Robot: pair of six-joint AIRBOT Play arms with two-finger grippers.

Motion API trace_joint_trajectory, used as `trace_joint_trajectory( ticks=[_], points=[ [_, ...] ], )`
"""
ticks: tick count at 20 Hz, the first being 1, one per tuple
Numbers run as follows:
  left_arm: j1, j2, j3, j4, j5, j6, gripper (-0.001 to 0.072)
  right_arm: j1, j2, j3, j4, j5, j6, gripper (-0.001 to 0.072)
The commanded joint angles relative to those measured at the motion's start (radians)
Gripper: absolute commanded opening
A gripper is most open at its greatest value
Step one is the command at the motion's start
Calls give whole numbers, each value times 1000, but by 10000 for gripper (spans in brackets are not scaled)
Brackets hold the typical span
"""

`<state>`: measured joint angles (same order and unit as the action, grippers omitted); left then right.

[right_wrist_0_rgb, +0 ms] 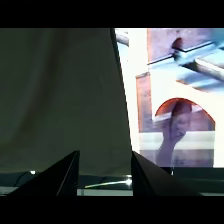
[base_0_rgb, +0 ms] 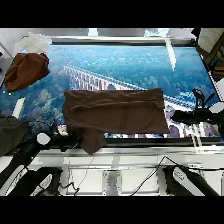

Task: Fold the shirts.

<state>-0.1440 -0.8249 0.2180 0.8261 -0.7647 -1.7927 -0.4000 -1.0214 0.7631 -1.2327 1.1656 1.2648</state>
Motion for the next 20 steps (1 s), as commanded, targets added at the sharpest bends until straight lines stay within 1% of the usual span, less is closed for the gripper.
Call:
trace_joint_trajectory(
  ticks=[1, 3, 6, 9, 11, 15, 16, 17, 18, 20],
  points=[
    [-1, -7, 1, -166, 33, 125, 13, -1, -1, -13, -51, 47, 34, 387],
    [-1, -7, 1, -182, 31, 144, 13, -2, -2, -66, -79, 16, 40, 387],
    [-1, -7, 1, -182, 5, 147, 13, -2, -18, -156, -67, -1, 49, 390],
    [-1, -7, 1, -182, -19, 171, 13, -2, -56, -208, -50, -10, 52, 393],
    [-1, -7, 1, -183, -18, 171, 13, -2, -66, -220, -11, -50, 52, 461],
    [-1, -7, 1, -183, -19, 171, 13, -1, -66, -224, 56, -176, 52, 437],
    [-1, -7, 1, -183, -19, 171, 13, -1, -66, -224, 68, -194, 52, 334],
    [-1, -7, 1, -183, -19, 171, 13, -1, -66, -224, 74, -210, 52, 177],
    [-1, -7, 1, -183, -19, 171, 13, -1, -66, -224, 79, -219, 52, 81],
    [-1, -7, 1, -183, -18, 171, 13, -1, -66, -224, 82, -221, 52, 80]
  ],
)
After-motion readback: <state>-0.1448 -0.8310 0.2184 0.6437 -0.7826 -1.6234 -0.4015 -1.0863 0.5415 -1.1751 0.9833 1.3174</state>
